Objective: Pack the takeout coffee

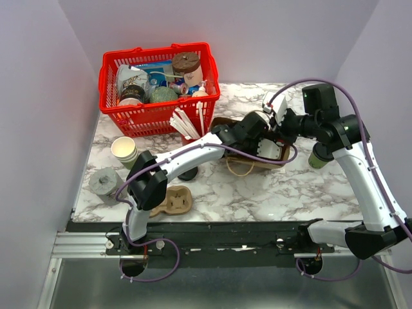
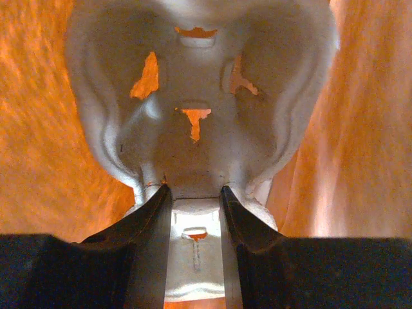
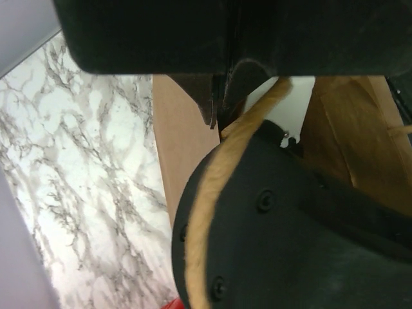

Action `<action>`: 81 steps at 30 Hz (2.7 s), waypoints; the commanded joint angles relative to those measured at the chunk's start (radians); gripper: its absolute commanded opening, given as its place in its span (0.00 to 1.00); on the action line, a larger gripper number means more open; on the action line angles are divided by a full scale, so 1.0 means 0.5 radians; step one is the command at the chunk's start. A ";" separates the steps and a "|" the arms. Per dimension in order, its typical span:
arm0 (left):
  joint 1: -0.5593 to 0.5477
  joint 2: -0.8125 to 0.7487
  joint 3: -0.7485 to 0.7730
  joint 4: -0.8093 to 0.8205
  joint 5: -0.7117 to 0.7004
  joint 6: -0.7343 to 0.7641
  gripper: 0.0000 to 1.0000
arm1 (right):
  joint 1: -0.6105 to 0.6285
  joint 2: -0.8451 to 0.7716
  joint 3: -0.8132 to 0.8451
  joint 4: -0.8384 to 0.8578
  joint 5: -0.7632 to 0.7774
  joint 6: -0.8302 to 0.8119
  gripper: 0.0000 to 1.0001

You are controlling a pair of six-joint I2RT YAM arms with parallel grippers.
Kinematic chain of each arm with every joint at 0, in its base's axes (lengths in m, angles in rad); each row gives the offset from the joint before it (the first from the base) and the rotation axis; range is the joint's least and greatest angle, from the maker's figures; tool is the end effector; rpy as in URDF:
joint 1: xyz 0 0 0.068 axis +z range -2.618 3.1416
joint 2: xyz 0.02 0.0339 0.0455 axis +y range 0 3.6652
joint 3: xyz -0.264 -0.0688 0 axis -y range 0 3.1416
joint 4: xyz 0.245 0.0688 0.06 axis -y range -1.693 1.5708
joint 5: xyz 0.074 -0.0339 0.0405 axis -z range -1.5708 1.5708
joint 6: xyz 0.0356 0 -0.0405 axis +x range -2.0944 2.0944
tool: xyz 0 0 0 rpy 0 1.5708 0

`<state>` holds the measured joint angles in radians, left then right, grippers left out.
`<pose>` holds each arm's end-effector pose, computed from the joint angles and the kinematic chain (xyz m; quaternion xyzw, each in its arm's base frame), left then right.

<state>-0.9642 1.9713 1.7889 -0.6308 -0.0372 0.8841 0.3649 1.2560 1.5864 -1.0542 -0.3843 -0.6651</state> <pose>0.2576 -0.3690 0.2916 0.7373 0.5652 0.0025 0.3701 0.2108 0.0948 0.4299 -0.5091 0.7402 0.1118 0.4249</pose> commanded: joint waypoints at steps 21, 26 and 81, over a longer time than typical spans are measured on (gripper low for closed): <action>-0.029 -0.043 -0.102 0.046 -0.165 -0.047 0.00 | 0.016 -0.021 0.165 -0.533 -0.553 -0.005 0.00; -0.029 -0.046 -0.126 0.062 -0.104 0.081 0.00 | 0.025 -0.061 0.085 -0.557 -0.673 0.097 0.01; 0.035 -0.022 -0.363 0.528 -0.226 0.312 0.00 | 0.022 0.231 0.503 -0.248 -0.170 0.523 0.00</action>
<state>-0.9501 1.9373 1.6020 -0.4007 -0.0933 1.0126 0.3721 1.3842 1.7985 -1.1625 -0.3882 -0.4107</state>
